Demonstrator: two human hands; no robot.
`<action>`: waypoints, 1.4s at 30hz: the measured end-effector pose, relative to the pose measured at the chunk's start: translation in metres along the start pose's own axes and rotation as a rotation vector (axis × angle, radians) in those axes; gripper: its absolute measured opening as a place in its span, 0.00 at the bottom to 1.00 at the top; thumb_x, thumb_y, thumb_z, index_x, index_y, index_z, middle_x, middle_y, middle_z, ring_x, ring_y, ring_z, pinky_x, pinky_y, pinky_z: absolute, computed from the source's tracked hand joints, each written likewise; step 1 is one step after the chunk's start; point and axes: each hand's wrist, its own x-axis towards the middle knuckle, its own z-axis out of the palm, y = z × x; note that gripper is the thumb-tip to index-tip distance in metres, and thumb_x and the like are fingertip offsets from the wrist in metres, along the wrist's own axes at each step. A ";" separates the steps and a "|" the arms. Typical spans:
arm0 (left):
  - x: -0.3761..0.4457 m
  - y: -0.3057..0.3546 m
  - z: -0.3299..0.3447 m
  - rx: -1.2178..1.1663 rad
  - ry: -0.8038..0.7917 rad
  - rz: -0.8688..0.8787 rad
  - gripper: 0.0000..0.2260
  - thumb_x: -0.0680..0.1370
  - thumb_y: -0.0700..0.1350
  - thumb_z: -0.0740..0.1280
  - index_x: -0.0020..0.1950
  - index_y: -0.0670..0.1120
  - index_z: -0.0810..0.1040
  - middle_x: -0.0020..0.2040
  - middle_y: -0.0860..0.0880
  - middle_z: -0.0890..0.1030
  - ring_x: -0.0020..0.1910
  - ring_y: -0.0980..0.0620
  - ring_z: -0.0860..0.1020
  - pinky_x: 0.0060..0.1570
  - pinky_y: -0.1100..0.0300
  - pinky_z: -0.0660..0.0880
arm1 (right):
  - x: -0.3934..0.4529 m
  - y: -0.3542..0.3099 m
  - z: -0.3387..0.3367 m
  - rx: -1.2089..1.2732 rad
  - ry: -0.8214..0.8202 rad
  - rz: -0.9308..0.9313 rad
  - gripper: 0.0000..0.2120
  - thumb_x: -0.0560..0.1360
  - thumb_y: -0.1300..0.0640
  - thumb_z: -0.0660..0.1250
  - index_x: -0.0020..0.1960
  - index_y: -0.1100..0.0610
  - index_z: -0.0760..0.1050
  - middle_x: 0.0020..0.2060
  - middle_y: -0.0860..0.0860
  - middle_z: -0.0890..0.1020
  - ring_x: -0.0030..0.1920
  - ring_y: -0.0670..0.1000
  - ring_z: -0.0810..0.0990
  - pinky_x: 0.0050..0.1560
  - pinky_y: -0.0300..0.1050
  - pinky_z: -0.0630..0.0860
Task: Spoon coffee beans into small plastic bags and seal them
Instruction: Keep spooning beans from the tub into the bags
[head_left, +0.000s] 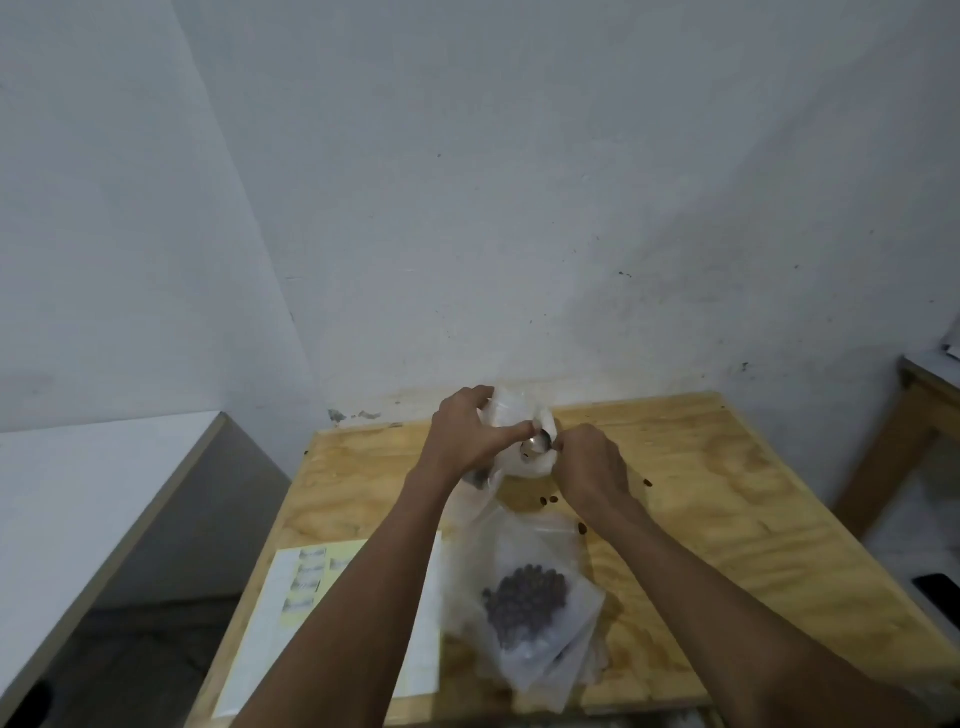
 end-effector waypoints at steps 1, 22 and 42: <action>0.002 0.003 0.002 -0.042 -0.002 -0.012 0.28 0.63 0.70 0.74 0.51 0.50 0.83 0.48 0.55 0.83 0.48 0.55 0.81 0.49 0.50 0.80 | -0.001 -0.001 0.003 -0.001 -0.005 -0.001 0.11 0.78 0.64 0.65 0.55 0.57 0.84 0.50 0.56 0.83 0.47 0.58 0.83 0.40 0.47 0.77; 0.021 -0.006 -0.003 -0.147 -0.079 -0.023 0.27 0.64 0.69 0.75 0.53 0.51 0.84 0.50 0.55 0.84 0.50 0.56 0.82 0.52 0.47 0.82 | 0.027 0.019 -0.003 0.632 -0.218 0.386 0.11 0.72 0.60 0.73 0.33 0.60 0.76 0.30 0.55 0.78 0.26 0.52 0.70 0.28 0.43 0.64; -0.020 -0.006 -0.031 0.138 -0.036 0.074 0.44 0.65 0.66 0.78 0.75 0.46 0.70 0.67 0.49 0.75 0.65 0.49 0.74 0.61 0.53 0.74 | 0.019 0.012 -0.067 0.555 -0.069 0.263 0.16 0.71 0.61 0.73 0.29 0.57 0.69 0.27 0.53 0.71 0.23 0.50 0.64 0.29 0.42 0.62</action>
